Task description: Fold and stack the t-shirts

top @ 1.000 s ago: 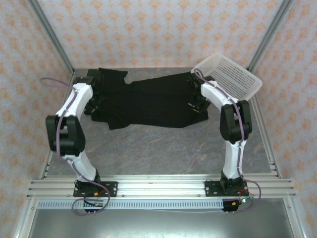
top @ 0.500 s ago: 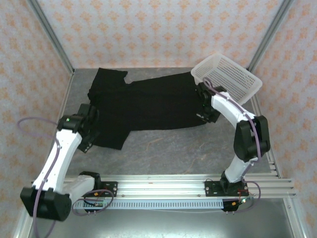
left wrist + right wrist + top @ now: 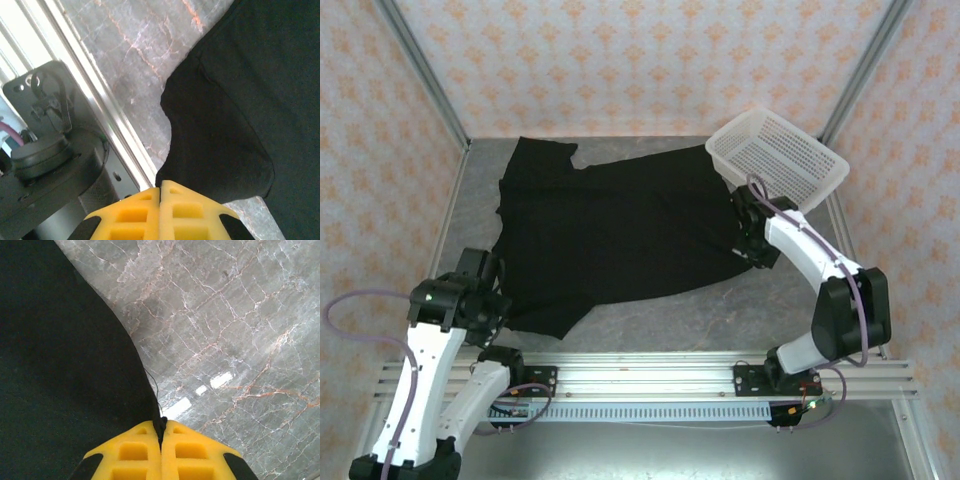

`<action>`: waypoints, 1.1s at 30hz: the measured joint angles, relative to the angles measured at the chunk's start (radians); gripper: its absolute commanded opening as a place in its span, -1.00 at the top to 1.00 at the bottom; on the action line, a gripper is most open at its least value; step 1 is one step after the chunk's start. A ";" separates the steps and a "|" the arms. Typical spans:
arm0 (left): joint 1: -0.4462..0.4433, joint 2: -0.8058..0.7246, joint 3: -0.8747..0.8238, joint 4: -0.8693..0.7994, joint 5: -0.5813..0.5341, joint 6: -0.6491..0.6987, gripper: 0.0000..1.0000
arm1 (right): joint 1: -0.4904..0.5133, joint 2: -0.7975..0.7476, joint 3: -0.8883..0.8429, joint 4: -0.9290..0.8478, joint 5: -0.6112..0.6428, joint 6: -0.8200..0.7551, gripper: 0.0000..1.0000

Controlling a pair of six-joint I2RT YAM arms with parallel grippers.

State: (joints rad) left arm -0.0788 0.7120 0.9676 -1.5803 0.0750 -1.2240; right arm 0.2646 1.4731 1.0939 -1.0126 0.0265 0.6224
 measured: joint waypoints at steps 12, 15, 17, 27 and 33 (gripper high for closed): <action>-0.013 -0.057 -0.003 -0.032 0.056 -0.006 1.00 | -0.004 -0.202 -0.140 -0.046 0.038 0.004 1.00; -0.013 -0.047 0.016 -0.032 0.055 0.007 1.00 | -0.004 -0.235 -0.177 -0.047 0.031 0.004 1.00; -0.013 -0.032 0.013 -0.032 0.056 0.013 1.00 | -0.004 -0.222 -0.192 -0.046 0.019 0.004 1.00; -0.020 0.217 0.065 0.057 -0.031 0.037 1.00 | -0.026 -0.058 -0.162 -0.027 0.014 0.009 1.00; -0.020 0.349 0.149 0.144 -0.123 0.076 1.00 | -0.072 -0.008 -0.093 -0.028 0.012 0.019 1.00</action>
State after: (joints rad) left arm -0.0986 1.0615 1.1164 -1.4361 -0.0479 -1.1484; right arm 0.1925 1.4651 1.0012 -1.0405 0.0383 0.6411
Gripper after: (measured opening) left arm 0.057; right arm 0.049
